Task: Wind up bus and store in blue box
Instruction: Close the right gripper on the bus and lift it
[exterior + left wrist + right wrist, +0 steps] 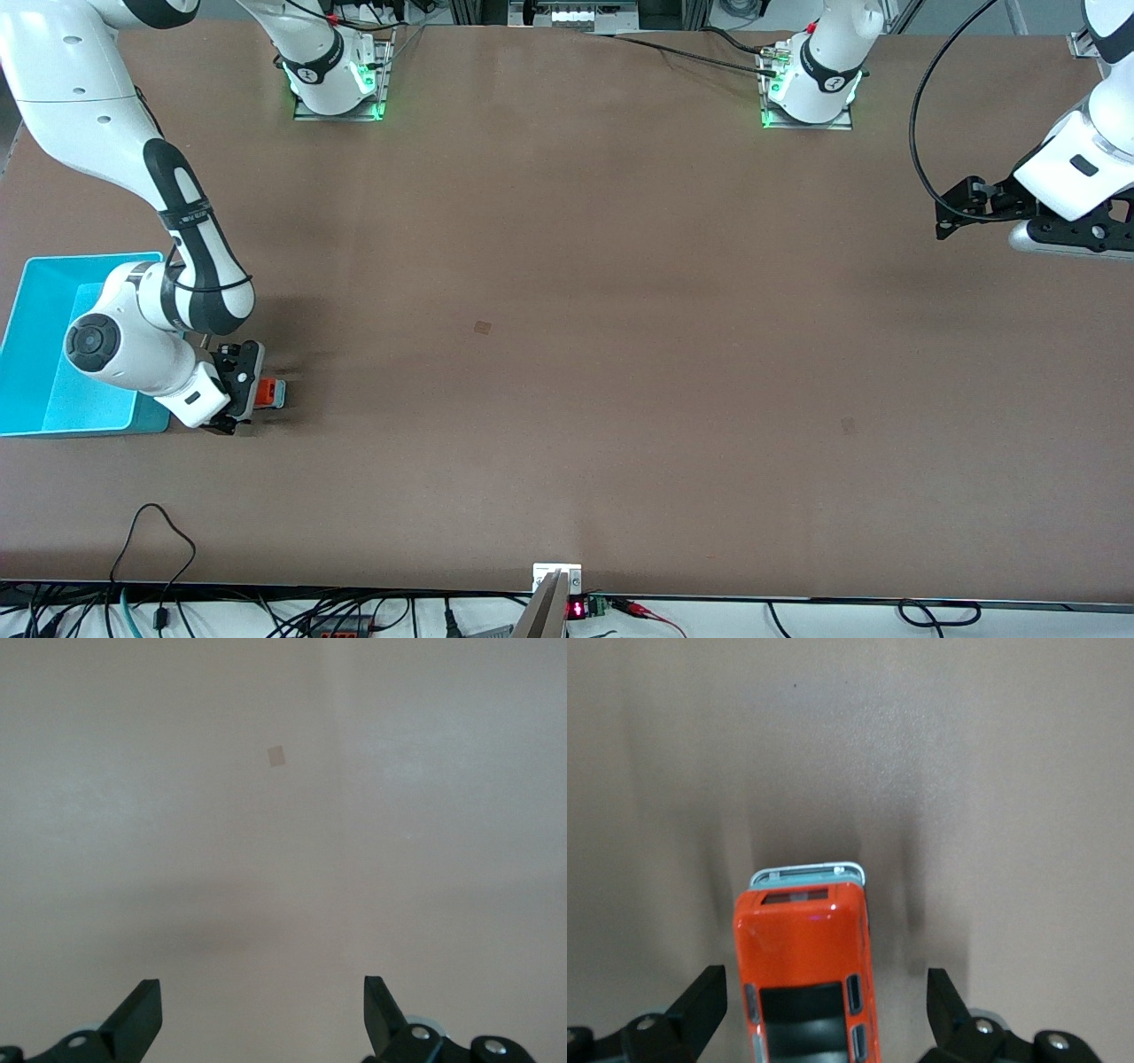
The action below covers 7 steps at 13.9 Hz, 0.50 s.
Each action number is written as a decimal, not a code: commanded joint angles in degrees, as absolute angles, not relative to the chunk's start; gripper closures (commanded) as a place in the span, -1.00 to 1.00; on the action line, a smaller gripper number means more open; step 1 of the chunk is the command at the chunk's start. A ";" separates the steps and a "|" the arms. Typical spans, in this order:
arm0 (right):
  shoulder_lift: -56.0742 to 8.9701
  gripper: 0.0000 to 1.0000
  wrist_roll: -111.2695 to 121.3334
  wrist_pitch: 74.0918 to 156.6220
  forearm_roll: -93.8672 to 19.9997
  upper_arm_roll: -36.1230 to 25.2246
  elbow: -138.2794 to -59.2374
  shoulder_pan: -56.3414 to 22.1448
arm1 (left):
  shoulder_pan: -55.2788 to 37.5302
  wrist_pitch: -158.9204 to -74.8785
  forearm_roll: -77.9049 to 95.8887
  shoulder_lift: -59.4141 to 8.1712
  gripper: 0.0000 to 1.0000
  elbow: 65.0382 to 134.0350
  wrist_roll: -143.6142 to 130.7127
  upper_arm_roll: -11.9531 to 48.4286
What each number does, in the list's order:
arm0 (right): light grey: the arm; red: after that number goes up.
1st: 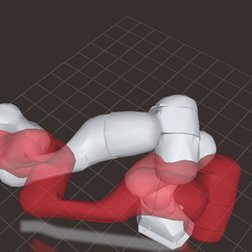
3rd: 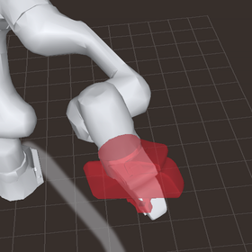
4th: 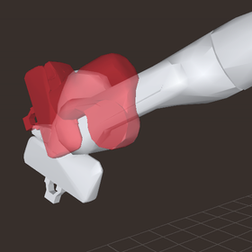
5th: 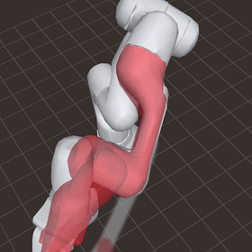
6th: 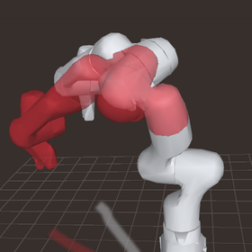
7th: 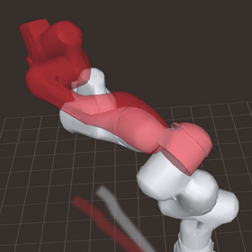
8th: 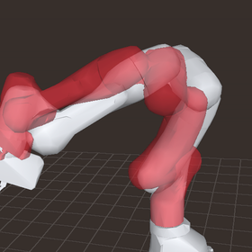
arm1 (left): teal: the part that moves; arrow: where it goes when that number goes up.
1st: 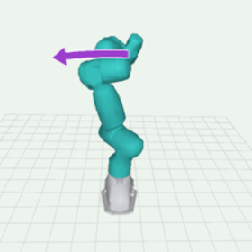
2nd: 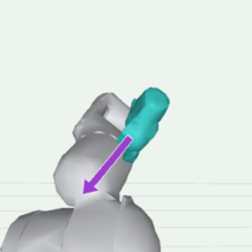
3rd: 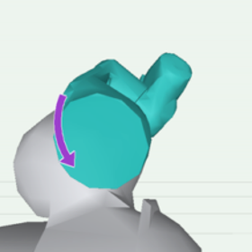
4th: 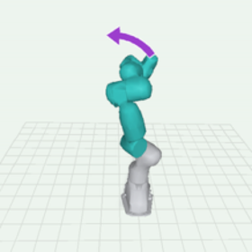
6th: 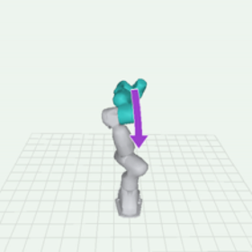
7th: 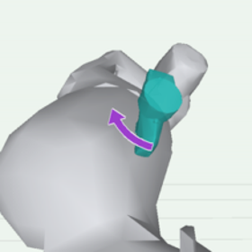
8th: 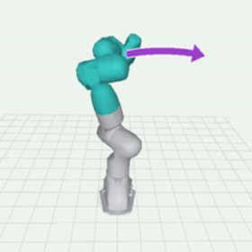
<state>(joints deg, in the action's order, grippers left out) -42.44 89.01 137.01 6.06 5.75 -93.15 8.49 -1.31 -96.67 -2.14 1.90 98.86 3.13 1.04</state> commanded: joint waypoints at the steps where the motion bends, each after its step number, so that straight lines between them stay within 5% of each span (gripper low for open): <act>1: -41.49 0.50 89.56 137.81 8.69 6.33 -93.60 8.09 | 0.00 -95.71 -3.16 2.02 -1.00 98.17 2.37 2.02; 2: -41.31 0.99 89.56 137.81 8.79 6.33 -93.60 8.35 | 0.00 -95.54 -3.16 2.11 -1.00 98.17 2.29 2.02; 7: -41.22 1.00 88.60 137.81 8.35 6.33 -93.78 8.88 | -0.09 -95.54 -3.16 2.11 -1.00 98.17 2.29 2.11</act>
